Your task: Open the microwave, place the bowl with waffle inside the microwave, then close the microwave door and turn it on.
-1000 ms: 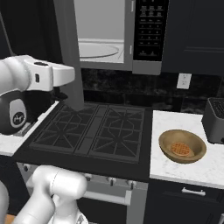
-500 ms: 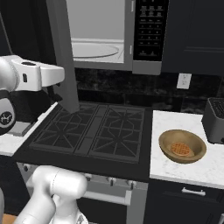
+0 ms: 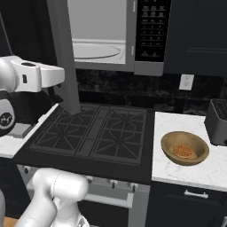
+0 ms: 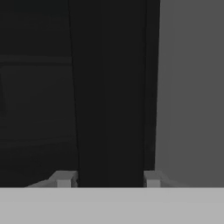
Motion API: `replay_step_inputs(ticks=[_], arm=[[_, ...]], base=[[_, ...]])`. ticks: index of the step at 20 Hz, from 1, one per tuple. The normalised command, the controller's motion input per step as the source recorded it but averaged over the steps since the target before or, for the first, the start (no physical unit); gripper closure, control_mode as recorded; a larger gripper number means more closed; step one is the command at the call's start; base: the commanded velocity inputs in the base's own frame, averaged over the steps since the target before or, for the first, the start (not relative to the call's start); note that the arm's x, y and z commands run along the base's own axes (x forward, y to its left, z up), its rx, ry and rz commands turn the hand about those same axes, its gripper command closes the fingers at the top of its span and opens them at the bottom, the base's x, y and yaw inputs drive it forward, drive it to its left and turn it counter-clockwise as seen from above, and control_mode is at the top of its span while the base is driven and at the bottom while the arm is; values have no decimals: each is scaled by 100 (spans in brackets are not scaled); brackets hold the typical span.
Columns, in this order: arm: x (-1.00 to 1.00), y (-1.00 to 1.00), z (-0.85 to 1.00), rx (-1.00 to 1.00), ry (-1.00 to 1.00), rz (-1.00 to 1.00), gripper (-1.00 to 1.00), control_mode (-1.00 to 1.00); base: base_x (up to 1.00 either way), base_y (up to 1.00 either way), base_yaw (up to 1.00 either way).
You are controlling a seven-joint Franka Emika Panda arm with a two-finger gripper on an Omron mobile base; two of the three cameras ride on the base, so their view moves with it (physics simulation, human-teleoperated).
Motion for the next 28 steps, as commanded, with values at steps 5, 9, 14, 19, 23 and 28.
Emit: replay_step_inputs(ticks=[5, 9, 14, 19, 23, 28], arm=[[-1, 0, 0, 0, 0, 0, -100, -100], [-29, 1, 0, 0, 0, 1, -100, -100], [-80, 16, 0, 0, -7, 6, -100, -100], [-13, -22, 16, 3, -1, 14, -100, -100], [4, -93, 2, 10, -1, 32, -100, -100], [0, -100, 0, 9, -6, 42, -100, -100]], base=[[0, 0, 0], [0, 0, 0], [0, 0, 0], [0, 0, 0], [0, 0, 0], [0, 0, 0]])
